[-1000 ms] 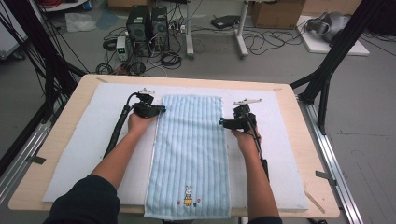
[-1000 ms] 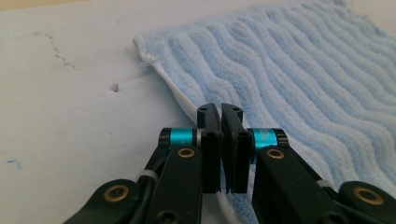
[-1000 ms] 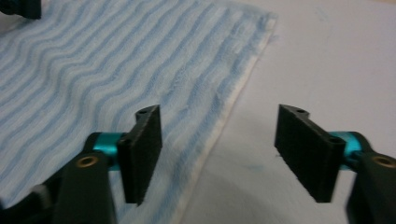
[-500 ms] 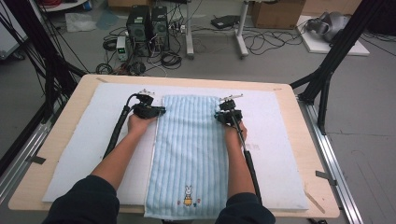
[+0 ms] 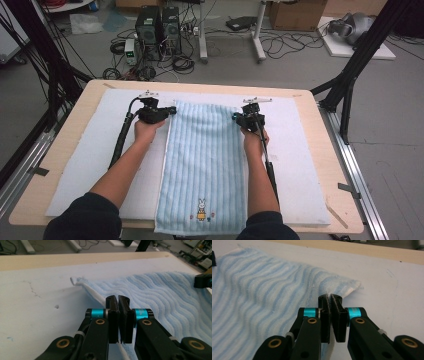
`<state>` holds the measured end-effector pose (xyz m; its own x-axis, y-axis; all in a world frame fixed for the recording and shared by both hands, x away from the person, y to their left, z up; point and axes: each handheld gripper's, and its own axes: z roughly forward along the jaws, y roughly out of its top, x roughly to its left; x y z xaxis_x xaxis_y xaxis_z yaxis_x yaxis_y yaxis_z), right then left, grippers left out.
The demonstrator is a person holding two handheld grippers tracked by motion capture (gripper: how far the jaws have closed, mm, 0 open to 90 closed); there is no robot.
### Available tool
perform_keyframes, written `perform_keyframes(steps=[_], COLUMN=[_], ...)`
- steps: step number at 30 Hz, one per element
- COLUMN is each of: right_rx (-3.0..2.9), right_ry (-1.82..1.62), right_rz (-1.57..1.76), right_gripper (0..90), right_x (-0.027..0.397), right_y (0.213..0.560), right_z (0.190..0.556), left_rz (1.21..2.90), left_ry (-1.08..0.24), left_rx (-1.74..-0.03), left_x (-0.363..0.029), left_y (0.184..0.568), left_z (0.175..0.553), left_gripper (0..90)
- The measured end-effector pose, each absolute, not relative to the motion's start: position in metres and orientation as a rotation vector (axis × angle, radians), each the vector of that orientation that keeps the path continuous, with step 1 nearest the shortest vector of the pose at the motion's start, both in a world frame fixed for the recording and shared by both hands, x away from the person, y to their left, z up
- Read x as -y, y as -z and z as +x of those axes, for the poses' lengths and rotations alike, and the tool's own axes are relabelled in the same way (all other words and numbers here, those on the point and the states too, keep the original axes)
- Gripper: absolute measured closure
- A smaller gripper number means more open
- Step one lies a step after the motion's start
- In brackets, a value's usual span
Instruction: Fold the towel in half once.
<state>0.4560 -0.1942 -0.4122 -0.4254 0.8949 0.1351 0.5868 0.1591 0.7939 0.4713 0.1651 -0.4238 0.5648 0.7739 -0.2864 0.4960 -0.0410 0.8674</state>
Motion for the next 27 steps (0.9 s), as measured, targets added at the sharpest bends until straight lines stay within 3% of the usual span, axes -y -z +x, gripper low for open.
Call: perform_keyframes(steps=[14, 27], right_rx=[-2.119, -2.2], right_ry=[-1.265, -1.273], right_rz=[1.338, 1.23], right_gripper=[86.2, 86.1], right_x=[0.207, 0.208], right_y=[0.402, 0.4], right_z=[0.407, 0.358], left_rz=[1.665, 1.734], left_ry=[-0.251, -0.274], left_rx=[-0.939, -0.846], left_x=[-0.174, -0.179], left_y=[0.409, 0.411], left_z=[0.423, 0.368], left_gripper=[86.6, 86.5])
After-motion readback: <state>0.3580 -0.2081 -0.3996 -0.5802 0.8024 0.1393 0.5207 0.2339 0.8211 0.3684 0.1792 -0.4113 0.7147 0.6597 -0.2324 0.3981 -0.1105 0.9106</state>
